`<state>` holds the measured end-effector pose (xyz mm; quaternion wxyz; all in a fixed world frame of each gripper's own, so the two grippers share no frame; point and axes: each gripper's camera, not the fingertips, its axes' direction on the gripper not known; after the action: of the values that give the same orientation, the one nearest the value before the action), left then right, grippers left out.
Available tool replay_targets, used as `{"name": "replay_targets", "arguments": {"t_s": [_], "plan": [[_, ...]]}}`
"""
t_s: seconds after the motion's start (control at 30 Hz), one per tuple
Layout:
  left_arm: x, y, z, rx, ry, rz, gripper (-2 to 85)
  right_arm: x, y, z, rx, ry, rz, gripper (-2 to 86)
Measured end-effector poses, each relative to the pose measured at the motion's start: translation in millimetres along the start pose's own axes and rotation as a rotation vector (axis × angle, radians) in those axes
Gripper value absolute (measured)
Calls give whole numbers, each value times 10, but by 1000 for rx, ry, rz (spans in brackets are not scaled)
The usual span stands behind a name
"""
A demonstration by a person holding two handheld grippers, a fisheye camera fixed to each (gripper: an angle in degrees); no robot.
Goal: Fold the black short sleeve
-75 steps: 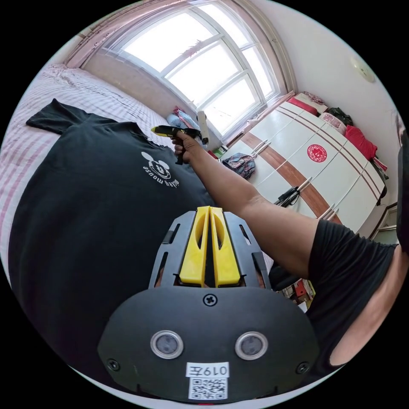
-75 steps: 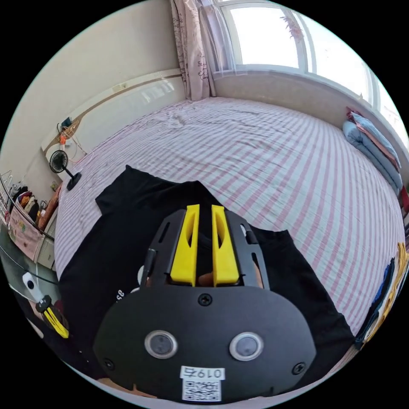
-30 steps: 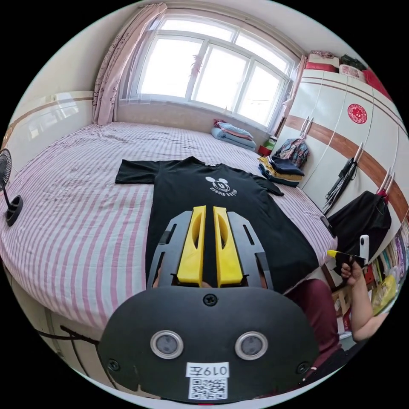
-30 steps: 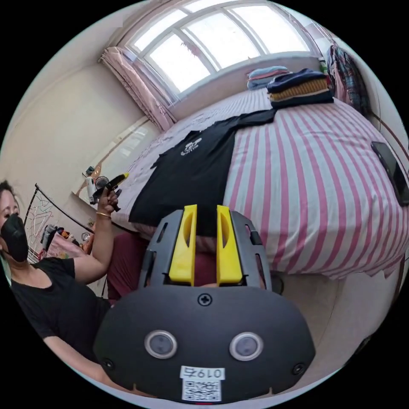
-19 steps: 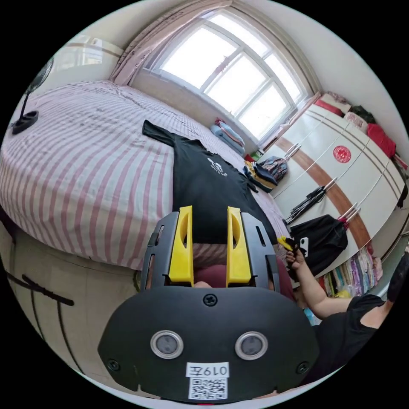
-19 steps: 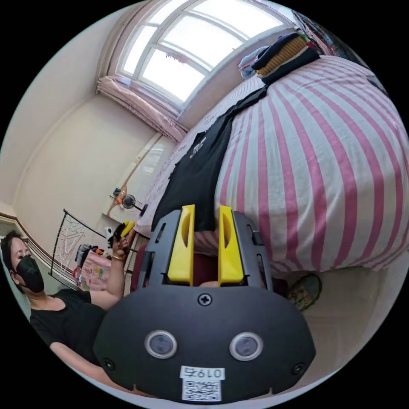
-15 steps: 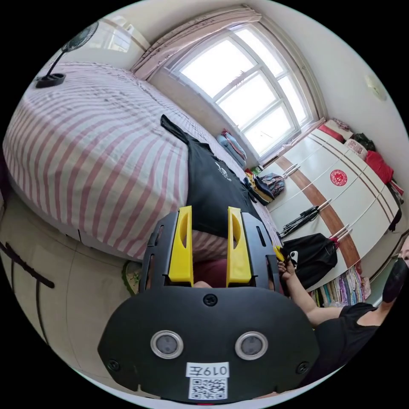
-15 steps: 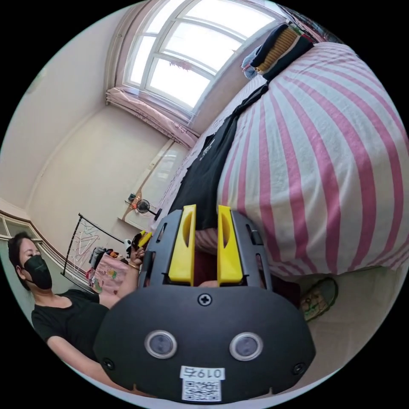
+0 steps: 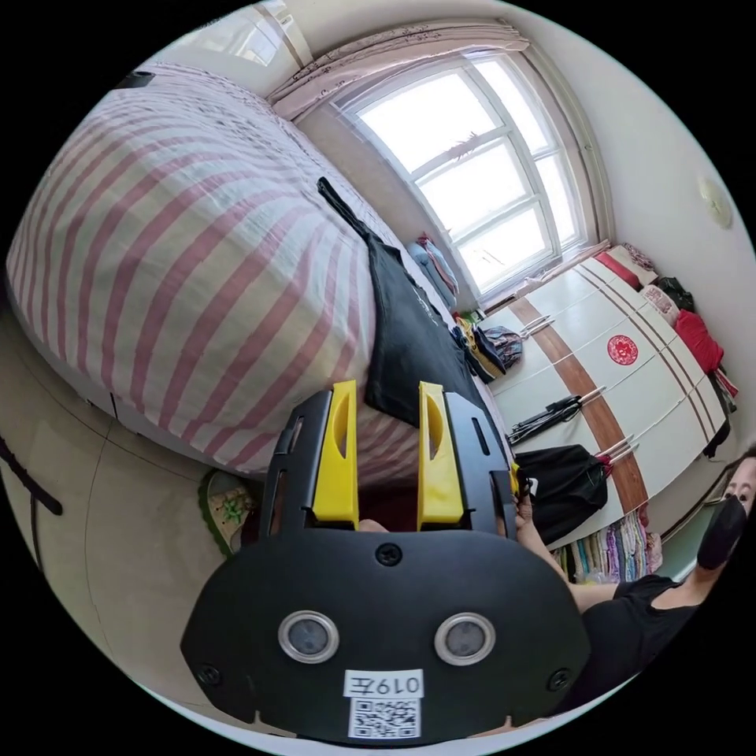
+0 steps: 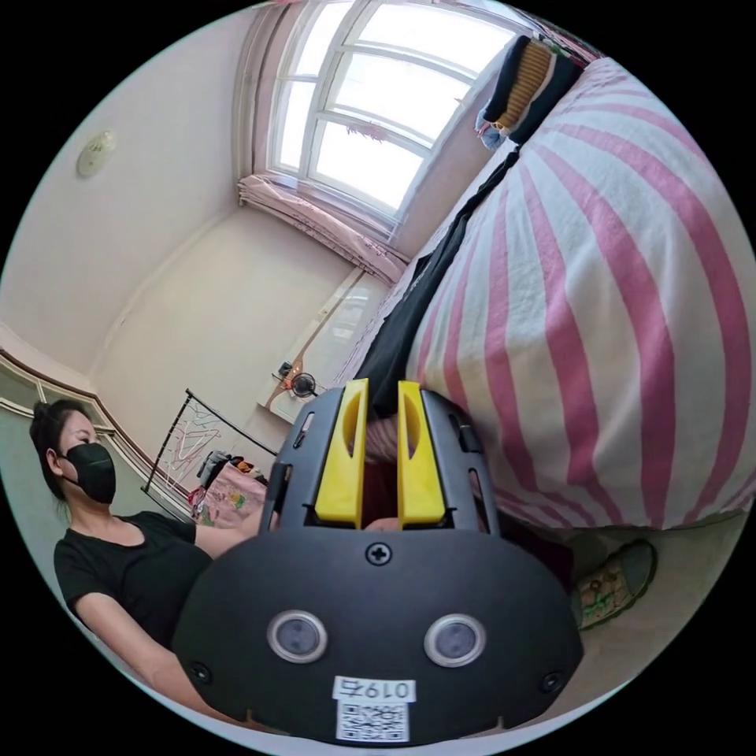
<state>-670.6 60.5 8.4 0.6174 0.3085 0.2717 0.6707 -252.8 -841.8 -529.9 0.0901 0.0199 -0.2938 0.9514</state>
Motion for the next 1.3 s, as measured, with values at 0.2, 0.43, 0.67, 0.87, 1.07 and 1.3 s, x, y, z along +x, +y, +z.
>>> {"name": "replay_targets", "arguments": {"t_s": [0.2,0.43,0.67,0.87,1.07,1.3], "plan": [[-129,-177,-44,-3,46,-29,47,11,-24,-45,-11,36,-4,22],[108,-484,-408,74,83,40,18,-274,-192,-152,7,-2,-12,1],[43,-628,-458,74,218,-62,13,-247,-142,-262,92,-161,139,0],[-281,-585,-307,-39,66,-155,14,-40,-77,-286,40,-37,269,-2],[-498,-337,-43,-94,21,-197,13,56,140,-227,26,-7,333,1],[-366,-58,206,-250,-228,-92,13,-358,243,-259,-35,111,221,31]]}}
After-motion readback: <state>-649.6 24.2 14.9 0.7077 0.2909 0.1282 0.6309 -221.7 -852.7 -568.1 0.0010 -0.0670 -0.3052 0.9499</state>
